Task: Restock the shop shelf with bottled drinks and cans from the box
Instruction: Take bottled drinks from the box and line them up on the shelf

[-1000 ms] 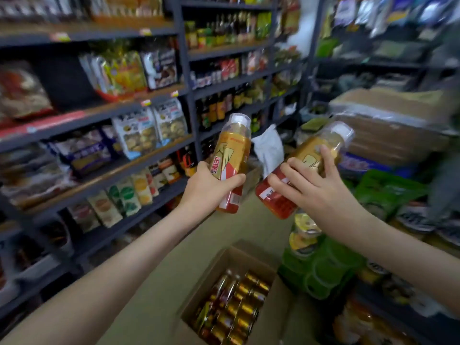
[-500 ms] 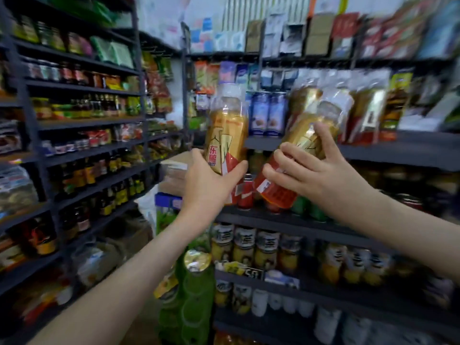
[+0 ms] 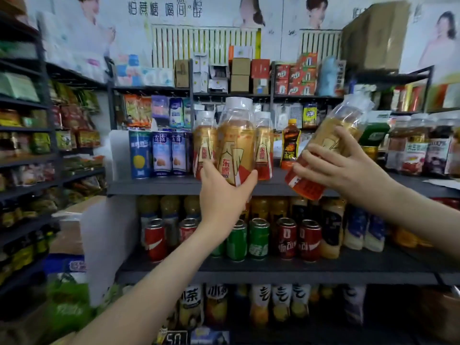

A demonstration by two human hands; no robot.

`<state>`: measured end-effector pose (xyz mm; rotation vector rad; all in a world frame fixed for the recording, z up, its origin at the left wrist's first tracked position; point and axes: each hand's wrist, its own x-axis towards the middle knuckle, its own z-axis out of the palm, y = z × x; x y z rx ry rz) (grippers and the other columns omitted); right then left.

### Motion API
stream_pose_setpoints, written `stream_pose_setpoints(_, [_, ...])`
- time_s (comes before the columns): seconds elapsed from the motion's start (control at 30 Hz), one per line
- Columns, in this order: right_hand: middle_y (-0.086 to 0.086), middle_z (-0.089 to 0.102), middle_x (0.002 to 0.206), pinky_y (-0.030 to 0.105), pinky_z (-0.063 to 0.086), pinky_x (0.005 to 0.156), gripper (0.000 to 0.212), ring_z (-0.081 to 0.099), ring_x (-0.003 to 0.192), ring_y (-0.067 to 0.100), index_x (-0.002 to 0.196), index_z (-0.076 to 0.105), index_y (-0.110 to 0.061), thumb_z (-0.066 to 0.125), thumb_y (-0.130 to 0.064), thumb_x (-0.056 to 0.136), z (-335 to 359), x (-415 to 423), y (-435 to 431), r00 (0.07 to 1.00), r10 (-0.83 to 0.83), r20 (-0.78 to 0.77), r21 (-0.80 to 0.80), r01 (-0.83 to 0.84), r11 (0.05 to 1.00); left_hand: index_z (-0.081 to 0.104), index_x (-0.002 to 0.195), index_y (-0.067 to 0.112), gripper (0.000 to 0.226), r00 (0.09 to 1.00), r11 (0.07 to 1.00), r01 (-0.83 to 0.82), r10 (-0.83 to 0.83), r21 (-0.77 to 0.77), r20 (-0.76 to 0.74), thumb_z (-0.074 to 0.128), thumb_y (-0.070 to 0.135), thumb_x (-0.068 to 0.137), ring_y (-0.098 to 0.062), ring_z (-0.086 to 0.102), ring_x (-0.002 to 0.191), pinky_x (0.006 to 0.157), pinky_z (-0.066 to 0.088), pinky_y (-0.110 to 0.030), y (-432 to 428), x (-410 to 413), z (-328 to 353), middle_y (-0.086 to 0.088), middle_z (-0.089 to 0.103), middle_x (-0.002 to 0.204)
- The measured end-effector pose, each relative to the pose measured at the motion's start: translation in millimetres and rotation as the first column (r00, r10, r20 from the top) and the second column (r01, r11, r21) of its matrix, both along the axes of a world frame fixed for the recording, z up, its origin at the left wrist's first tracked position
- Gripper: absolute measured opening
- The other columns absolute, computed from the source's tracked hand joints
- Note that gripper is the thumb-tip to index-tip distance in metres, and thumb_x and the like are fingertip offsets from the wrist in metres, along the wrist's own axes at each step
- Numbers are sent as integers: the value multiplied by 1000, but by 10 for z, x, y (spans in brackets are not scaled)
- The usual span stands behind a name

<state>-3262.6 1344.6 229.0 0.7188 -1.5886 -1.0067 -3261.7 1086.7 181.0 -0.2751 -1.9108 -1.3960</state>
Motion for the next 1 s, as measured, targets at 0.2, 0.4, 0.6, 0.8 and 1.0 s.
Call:
stream_pose_setpoints(0.2, [20, 59, 121, 69, 19, 103, 78, 57, 117, 37, 129, 50, -10, 77, 6, 57, 75, -669, 295, 992, -100, 74, 36, 98, 995, 35, 116, 20, 66, 999, 1000, -6, 6, -14, -39, 74, 52, 73, -16, 55, 103, 86, 53, -37, 292, -515, 86, 2, 50, 115])
stream_pose_setpoints(0.4, [14, 56, 123, 76, 15, 101, 68, 53, 122, 32, 130, 43, -15, 62, 5, 68, 83, -1215, 585, 991, -126, 43, 20, 125, 992, 38, 121, 17, 73, 995, 998, -34, 38, 50, -87, 74, 54, 70, -16, 56, 105, 87, 54, -40, 541, -860, 116, 4, 49, 113])
stream_pose_setpoints(0.6, [13, 61, 117, 75, 18, 101, 61, 57, 117, 30, 122, 61, -14, 25, 3, 76, 76, -1734, 767, 999, -30, 14, 108, 29, 994, 34, 125, 21, 72, 994, 994, -79, 84, 71, -76, 75, 50, 73, -10, 56, 101, 81, 53, -27, 846, -1091, 137, 4, 50, 119])
stream_pose_setpoints(0.8, [11, 61, 117, 75, 19, 102, 54, 55, 119, 29, 120, 60, -16, 43, 4, 74, 96, -2257, 788, 994, 96, 46, 187, -103, 977, 34, 132, 12, 78, 967, 966, -242, 247, 88, -64, 75, 47, 76, -12, 52, 108, 77, 41, -10, 1099, -1226, 128, 1, 48, 123])
stream_pose_setpoints(1.0, [11, 58, 129, 70, 16, 107, 82, 50, 127, 29, 128, 58, -16, 78, 3, 51, 140, -2407, 726, 962, 200, 186, 184, -235, 954, 31, 136, 11, 86, 945, 942, -321, 325, 91, -31, 74, 52, 74, -15, 50, 117, 93, 46, -28, 1204, -1268, 141, 0, 47, 130])
